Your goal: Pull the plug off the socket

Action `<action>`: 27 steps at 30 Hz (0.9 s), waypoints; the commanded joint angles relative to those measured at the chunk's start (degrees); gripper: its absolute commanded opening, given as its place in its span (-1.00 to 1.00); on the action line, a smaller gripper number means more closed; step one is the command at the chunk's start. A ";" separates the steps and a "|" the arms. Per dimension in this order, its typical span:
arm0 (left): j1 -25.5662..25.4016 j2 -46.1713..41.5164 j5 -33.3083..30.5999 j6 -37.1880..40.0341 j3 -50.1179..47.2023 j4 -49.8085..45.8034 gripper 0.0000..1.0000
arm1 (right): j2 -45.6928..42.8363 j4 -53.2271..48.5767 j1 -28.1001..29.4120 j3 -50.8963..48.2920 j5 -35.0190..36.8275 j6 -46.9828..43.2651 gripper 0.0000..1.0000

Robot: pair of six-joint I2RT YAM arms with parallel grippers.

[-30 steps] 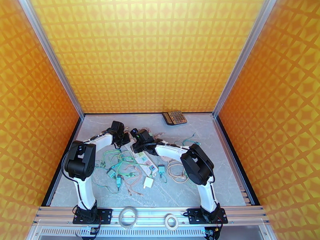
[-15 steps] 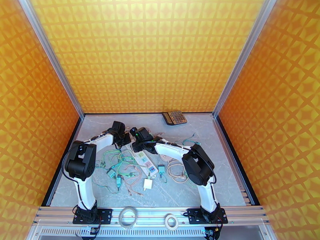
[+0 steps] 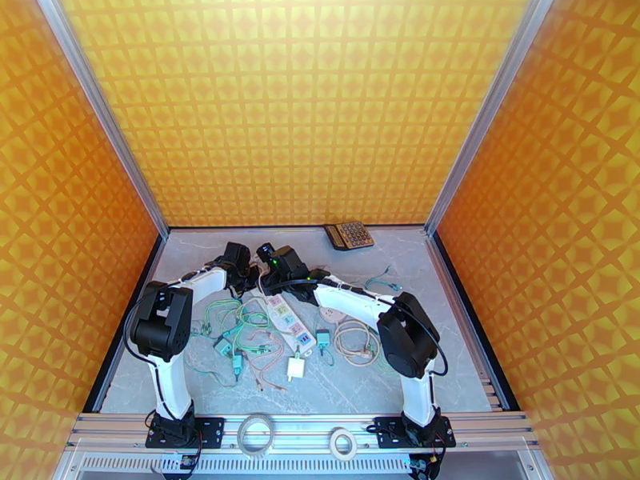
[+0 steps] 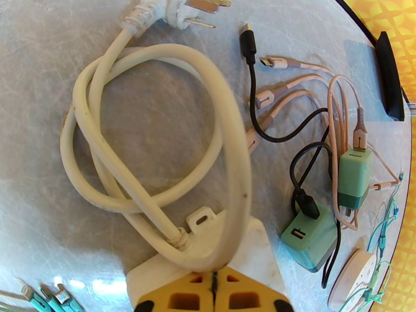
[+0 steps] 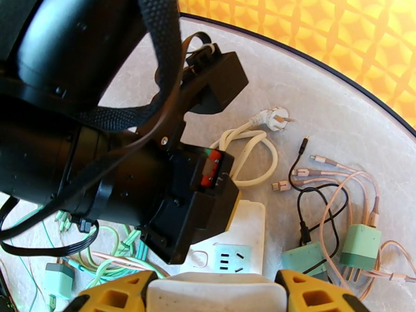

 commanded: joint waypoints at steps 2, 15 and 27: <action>-0.27 1.55 -1.21 0.29 -0.03 -5.36 -1.00 | -4.18 2.49 0.25 -1.52 1.39 1.75 -0.22; -0.09 -16.45 -4.86 -0.90 0.19 -5.20 -0.54 | -9.49 2.38 3.25 -4.90 1.55 3.16 -0.20; 1.05 -42.49 -17.60 -2.94 -13.48 -2.62 0.94 | -4.08 8.37 6.32 -1.62 -2.12 9.29 -0.17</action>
